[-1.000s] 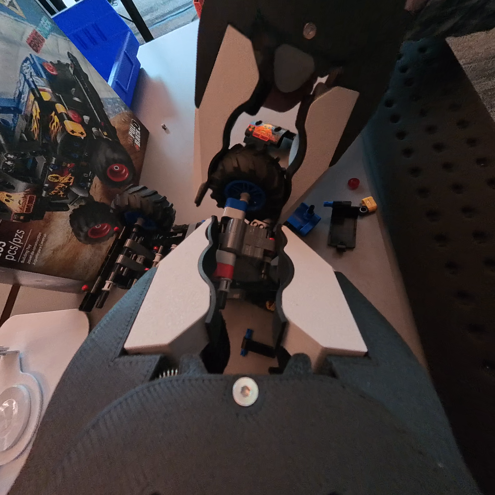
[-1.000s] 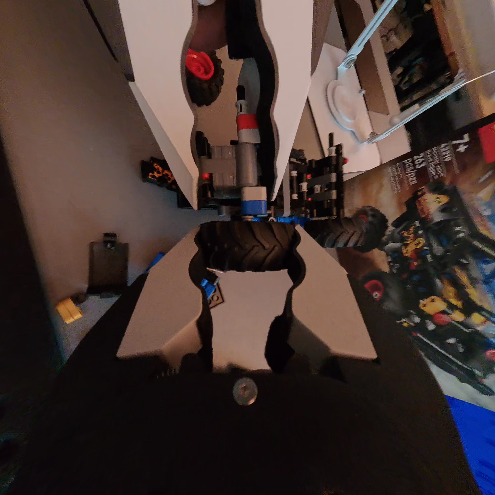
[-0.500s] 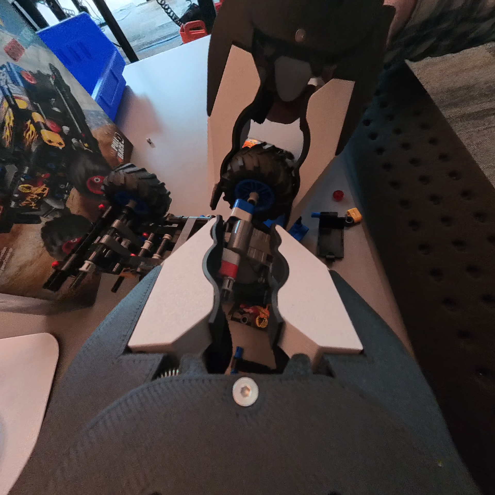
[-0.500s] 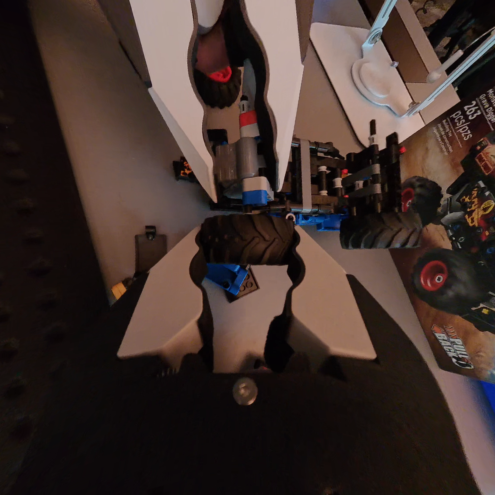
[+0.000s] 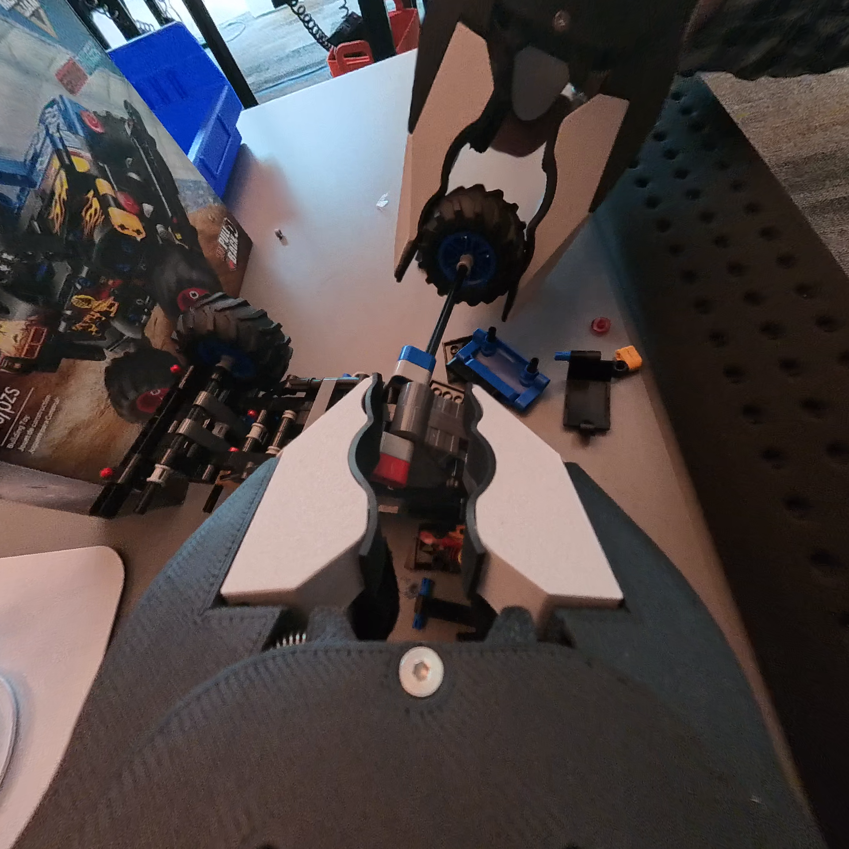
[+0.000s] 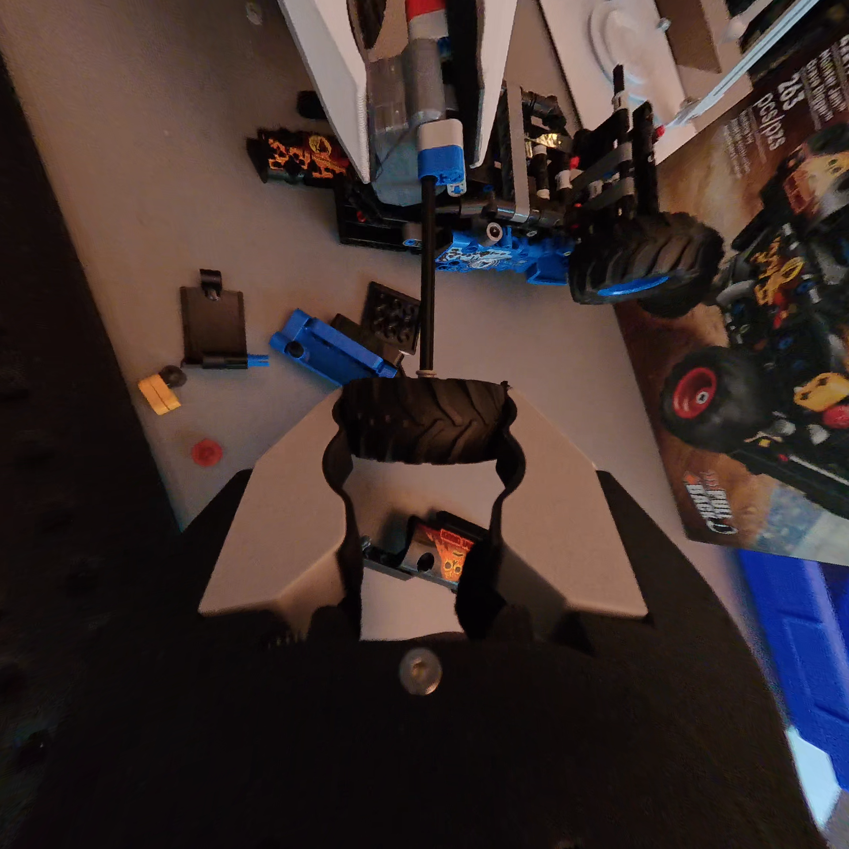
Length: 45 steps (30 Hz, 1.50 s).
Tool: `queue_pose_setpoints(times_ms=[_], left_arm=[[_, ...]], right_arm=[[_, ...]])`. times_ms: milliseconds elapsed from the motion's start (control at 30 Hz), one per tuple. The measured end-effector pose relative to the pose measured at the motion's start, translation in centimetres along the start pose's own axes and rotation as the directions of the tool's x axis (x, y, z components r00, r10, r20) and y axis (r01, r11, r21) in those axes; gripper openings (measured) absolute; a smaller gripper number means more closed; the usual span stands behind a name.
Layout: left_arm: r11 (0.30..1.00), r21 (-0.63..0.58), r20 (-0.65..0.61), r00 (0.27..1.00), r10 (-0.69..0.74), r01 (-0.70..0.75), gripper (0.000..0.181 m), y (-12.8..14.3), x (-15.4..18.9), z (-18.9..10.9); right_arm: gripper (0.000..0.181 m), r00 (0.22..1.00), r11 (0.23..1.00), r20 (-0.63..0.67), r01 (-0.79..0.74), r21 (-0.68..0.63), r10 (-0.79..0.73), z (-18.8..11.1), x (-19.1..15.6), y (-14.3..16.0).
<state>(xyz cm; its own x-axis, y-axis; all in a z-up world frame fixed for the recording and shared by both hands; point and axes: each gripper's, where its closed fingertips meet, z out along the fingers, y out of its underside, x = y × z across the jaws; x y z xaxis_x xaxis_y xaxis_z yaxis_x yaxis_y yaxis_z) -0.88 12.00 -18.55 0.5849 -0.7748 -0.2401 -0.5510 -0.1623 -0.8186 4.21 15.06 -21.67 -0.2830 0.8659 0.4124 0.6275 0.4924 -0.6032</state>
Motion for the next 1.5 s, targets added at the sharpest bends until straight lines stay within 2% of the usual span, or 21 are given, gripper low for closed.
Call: queue_pose_setpoints(times_ms=[167,267,333,367,400,433,500,600,700,733,800,833,933,1000,1033,1100,1167,1200,1333,1433,1500], left_arm=[[0.999,0.008,0.023,0.999,-0.045,0.045,0.032,0.8,-1.2,-2.0],[0.997,0.0,-0.007,0.997,-0.076,0.076,0.032,1.3,-1.1,-2.8],[0.997,-0.01,-0.031,0.997,-0.077,0.076,0.023,1.4,-0.7,-3.0],[0.997,-0.022,-0.037,0.997,-0.073,0.072,0.022,1.4,-0.5,-3.0],[0.997,-0.029,-0.039,0.997,-0.066,0.065,0.023,1.3,-0.3,-2.9],[0.998,-0.032,-0.043,0.997,-0.06,0.059,0.022,1.3,-0.1,-2.8],[0.997,-0.038,-0.067,0.996,-0.062,0.059,0.024,1.2,0.4,-2.5],[0.997,-0.05,-0.081,0.995,-0.064,0.06,0.024,1.1,0.7,-2.1],[0.997,-0.051,-0.097,0.993,-0.061,0.056,0.024,1.0,1.0,-2.1],[0.997,-0.046,-0.118,0.991,-0.068,0.063,0.023,0.9,1.3,-2.2],[0.997,-0.04,-0.129,0.989,-0.073,0.069,0.023,0.9,1.4,-2.3],[0.997,-0.038,-0.129,0.989,-0.077,0.072,0.026,0.9,1.4,-2.4],[0.997,0.015,-0.123,0.989,-0.08,0.082,0.031,-0.2,0.7,-3.3],[0.991,0.091,-0.07,0.993,-0.091,0.098,0.038,-1.6,-1.1,-4.5],[0.986,0.132,-0.022,0.995,-0.102,0.104,0.037,-2.3,-2.4,-4.9],[0.987,0.11,0.083,0.988,-0.127,0.118,0.033,-1.9,-5.2,-4.7],[0.995,-0.022,0.11,0.989,-0.098,0.101,0.033,0.1,-6.2,-2.9],[0.993,-0.039,0.087,0.991,-0.107,0.11,0.034,0.5,-6.1,-2.1],[0.977,-0.072,0.037,0.98,-0.197,0.199,0.035,1.7,-6.5,0.1],[0.974,-0.129,0.033,0.982,-0.186,0.188,0.033,2.7,-6.0,1.3],[0.974,-0.127,0.027,0.983,-0.184,0.186,0.031,2.5,-5.8,1.4]], right_arm=[[0.062,0.996,0.996,0.04,0.077,-0.047,-0.075,-1.1,0.2,2.2],[0.063,0.997,0.998,0.073,0.035,-0.044,-0.031,-1.7,0.2,2.9],[0.066,0.989,0.998,0.147,0.015,-0.06,-0.006,-0.9,-1.0,3.1],[0.088,0.986,0.996,0.165,0.024,-0.083,-0.01,-0.4,-1.4,3.5],[0.101,0.983,0.996,0.184,0.021,-0.088,-0.004,-0.2,-1.6,3.4],[0.105,0.977,0.999,0.212,-0.002,-0.052,0.013,-0.3,-1.6,2.7],[0.101,0.966,0.993,0.249,-0.09,0.077,0.068,-1.1,-0.5,-0.2],[0.099,0.971,0.965,0.163,-0.199,0.169,0.172,-0.3,4.5,-2.9],[0.1,0.972,0.964,0.071,-0.231,0.133,0.223,3.0,7.9,-3.0],[0.096,0.971,0.964,0.079,-0.233,0.127,0.224,4.1,8.2,-3.2],[0.091,0.964,0.962,0.122,-0.252,0.11,0.238,5.9,8.3,-3.5],[0.077,0.961,0.965,0.149,-0.246,0.09,0.231,6.6,8.0,-3.4],[0.068,0.967,0.976,0.168,-0.206,0.074,0.192,7.6,7.2,-3.2],[0.061,0.98,0.983,0.119,-0.17,0.07,0.161,7.5,7.6,-2.6],[0.048,0.993,0.993,0.061,-0.104,0.05,0.101,7.4,8.0,-2.1],[0.045,0.991,0.99,0.092,-0.107,0.095,0.098,7.0,7.8,-2.8],[0.045,0.993,0.99,0.088,-0.084,0.111,0.074,6.9,7.6,-3.1],[0.047,0.993,0.992,0.093,-0.079,0.102,0.069,7.1,7.4,-3.0],[0.078,0.988,0.989,0.134,-0.094,0.116,0.078,6.9,6.9,-3.2],[0.069,0.986,0.985,0.153,-0.091,0.148,0.069,6.2,6.9,-3.8],[0.069,0.989,0.985,0.14,-0.072,0.156,0.05,6.3,6.9,-4.0]])
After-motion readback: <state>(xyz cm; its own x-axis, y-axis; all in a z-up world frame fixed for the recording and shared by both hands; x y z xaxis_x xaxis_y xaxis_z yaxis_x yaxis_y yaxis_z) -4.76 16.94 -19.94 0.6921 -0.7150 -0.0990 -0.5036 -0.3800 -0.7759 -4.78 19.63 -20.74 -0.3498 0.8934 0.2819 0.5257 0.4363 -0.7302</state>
